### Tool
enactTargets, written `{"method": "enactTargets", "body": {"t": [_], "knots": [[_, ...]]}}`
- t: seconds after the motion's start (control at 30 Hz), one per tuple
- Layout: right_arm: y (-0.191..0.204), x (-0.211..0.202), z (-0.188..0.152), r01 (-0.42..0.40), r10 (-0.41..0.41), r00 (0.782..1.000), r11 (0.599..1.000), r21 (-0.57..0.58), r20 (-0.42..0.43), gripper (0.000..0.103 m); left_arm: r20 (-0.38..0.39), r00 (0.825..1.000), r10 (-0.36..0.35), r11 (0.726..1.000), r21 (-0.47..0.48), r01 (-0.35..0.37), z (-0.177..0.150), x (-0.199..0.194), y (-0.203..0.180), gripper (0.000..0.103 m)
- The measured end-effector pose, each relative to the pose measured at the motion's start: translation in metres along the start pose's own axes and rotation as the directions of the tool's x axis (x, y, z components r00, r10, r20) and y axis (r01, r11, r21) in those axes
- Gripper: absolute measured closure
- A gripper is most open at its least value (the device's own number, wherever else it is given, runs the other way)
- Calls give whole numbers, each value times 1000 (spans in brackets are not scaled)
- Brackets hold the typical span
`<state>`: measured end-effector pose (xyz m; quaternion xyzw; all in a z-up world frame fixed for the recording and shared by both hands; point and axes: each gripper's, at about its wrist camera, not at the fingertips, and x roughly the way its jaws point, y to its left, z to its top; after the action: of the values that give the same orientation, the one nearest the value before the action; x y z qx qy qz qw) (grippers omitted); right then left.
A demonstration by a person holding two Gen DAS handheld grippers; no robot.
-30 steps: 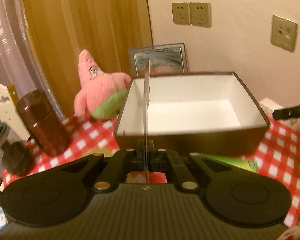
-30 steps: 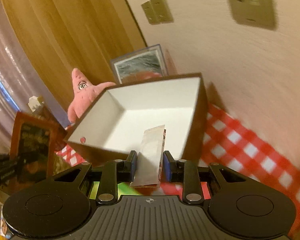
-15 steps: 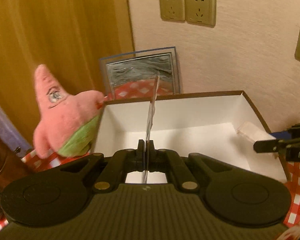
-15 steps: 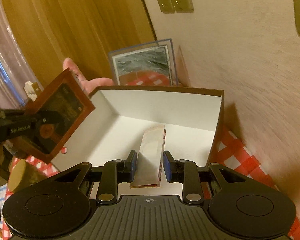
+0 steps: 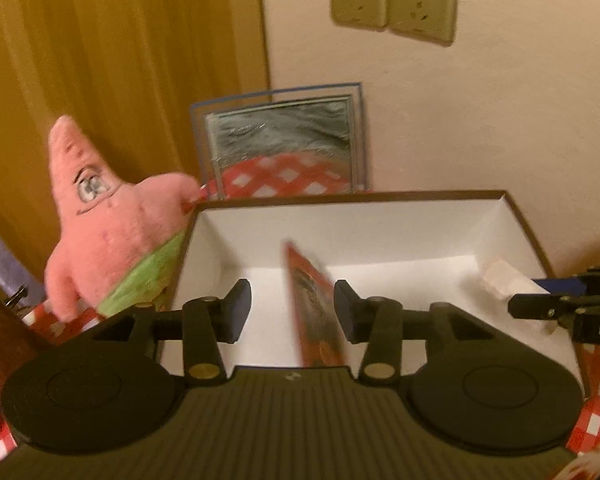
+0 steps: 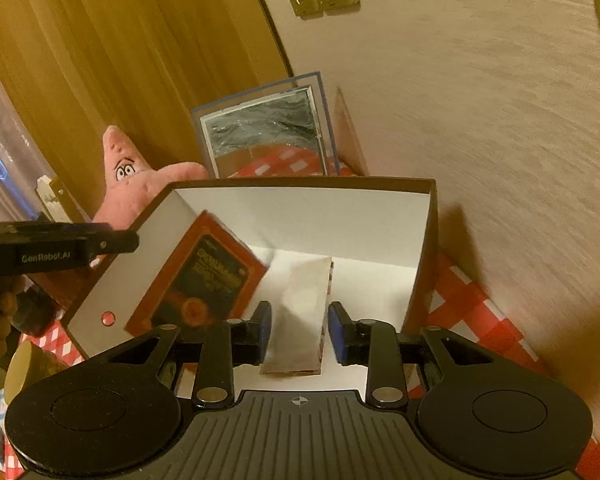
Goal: Organize soft objects
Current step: 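Open the left tool to drop the red packet while the right tool releases the strip into the box, then grasp the cotton swab bag with the right tool while the left tool reaches the beige stocking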
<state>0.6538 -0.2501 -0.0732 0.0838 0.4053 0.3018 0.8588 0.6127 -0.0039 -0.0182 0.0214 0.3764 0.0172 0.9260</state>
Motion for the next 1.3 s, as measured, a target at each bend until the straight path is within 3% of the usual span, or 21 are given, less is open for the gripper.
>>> {"method": "enactTargets", "body": {"t": [0.1, 0.17, 0.4, 0.8, 1.03, 1.3], "knots": [[4, 3, 0, 3, -3, 1000, 1000, -5, 13, 37, -28, 999, 26, 1000, -15, -26, -6, -2, 9, 60], [7, 4, 0, 8, -7, 999, 1000, -21, 31, 34, -37, 999, 37, 999, -18, -38, -11, -7, 13, 60], [10, -6, -4, 12, -11, 999, 1000, -15, 52, 33, -53, 998, 33, 998, -59, -36, -36, -40, 20, 60], [12, -74, -31, -60, 58, 994, 998, 15, 89, 33, -16, 1000, 9, 988, -157, -11, -90, -127, 34, 60], [37, -113, -70, -83, 85, 993, 996, -26, 77, 33, 5, 998, 60, 969, -239, -57, -129, -181, 45, 60], [77, -133, -123, -134, 133, 991, 987, -87, -18, 33, -51, 989, 136, 943, -299, -145, -189, -230, 61, 60]]}}
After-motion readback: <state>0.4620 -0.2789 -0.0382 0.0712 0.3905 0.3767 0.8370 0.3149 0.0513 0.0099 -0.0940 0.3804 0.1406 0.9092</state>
